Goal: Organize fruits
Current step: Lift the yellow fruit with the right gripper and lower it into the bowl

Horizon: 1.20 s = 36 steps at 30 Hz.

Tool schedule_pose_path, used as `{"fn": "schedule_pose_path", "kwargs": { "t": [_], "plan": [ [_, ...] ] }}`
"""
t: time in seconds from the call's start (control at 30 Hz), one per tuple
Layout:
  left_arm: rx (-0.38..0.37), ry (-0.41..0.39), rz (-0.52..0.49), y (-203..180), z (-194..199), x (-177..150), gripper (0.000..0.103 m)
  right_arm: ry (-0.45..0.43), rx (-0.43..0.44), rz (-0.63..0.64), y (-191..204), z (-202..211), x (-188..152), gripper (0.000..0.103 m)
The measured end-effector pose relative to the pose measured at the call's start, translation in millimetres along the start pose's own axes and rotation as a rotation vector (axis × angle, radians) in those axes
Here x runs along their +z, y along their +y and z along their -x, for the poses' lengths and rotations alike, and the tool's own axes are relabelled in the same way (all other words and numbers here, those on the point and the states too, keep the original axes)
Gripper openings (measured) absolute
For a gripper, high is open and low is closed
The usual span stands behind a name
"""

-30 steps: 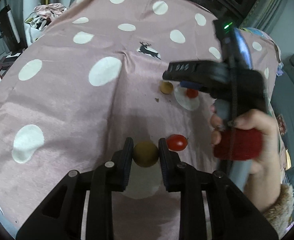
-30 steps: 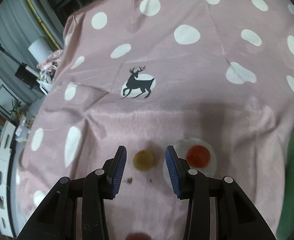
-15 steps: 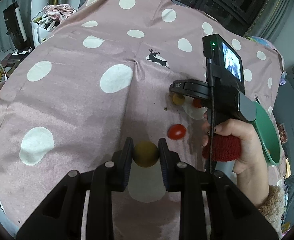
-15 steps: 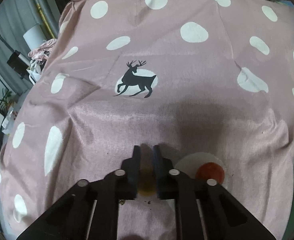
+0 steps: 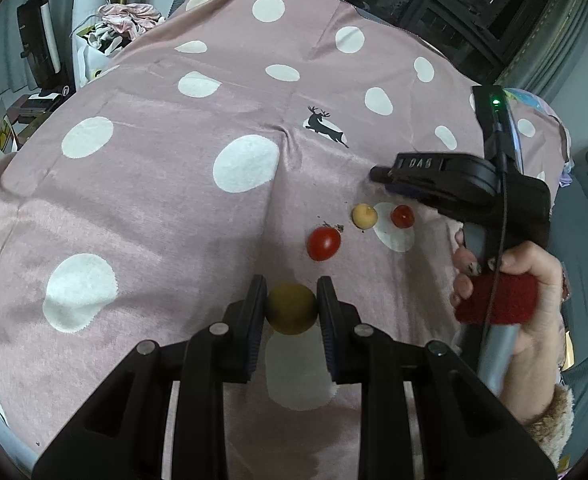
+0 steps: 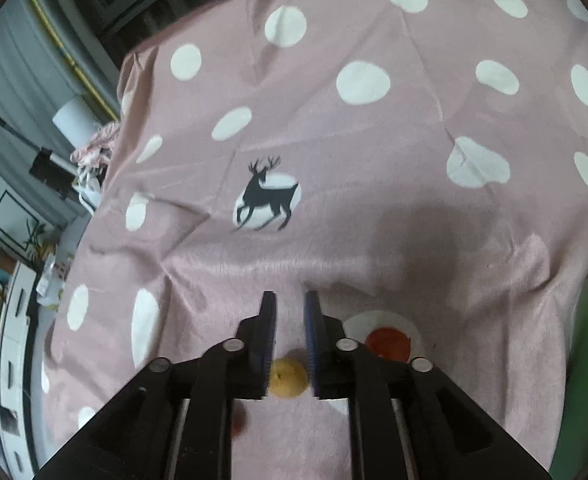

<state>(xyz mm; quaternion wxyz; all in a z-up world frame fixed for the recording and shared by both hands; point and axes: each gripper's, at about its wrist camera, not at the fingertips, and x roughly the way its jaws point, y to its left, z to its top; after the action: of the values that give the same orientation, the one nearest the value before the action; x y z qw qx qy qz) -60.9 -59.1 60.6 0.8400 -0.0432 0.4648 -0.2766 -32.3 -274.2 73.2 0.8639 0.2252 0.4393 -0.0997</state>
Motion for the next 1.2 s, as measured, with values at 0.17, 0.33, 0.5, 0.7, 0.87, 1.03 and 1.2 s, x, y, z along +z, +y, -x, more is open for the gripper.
{"fn": "schedule_pose_path", "kwargs": {
  "t": [0.17,0.33,0.5,0.7,0.87,1.03,1.2],
  "plan": [
    [-0.013,0.001,0.025,5.9,-0.2,3.6,0.025,0.108,-0.059,0.096,18.3,-6.0,-13.7,0.030],
    [-0.028,-0.006,0.030,5.9,2.2,2.9,0.025,0.118,-0.112,0.146,26.9,-11.8,-29.2,0.030],
    [-0.037,-0.025,0.023,4.3,5.4,3.5,0.025,0.105,-0.113,0.107,18.0,-11.2,-34.0,0.028],
    [-0.050,-0.052,-0.001,-4.8,10.1,4.0,0.025,0.001,-0.041,0.002,-4.3,43.2,-41.5,0.028],
    [-0.048,-0.092,-0.037,-19.3,19.4,5.4,0.025,-0.114,-0.013,-0.069,-26.5,96.0,-60.6,0.028],
    [-0.065,-0.143,-0.087,-49.3,31.7,12.4,0.025,-0.217,-0.071,-0.120,-53.5,130.1,-55.3,0.028],
    [-0.109,-0.181,-0.160,-91.5,40.6,19.1,0.025,-0.291,-0.087,-0.171,-74.3,154.0,-55.7,0.028]
  ]
}}
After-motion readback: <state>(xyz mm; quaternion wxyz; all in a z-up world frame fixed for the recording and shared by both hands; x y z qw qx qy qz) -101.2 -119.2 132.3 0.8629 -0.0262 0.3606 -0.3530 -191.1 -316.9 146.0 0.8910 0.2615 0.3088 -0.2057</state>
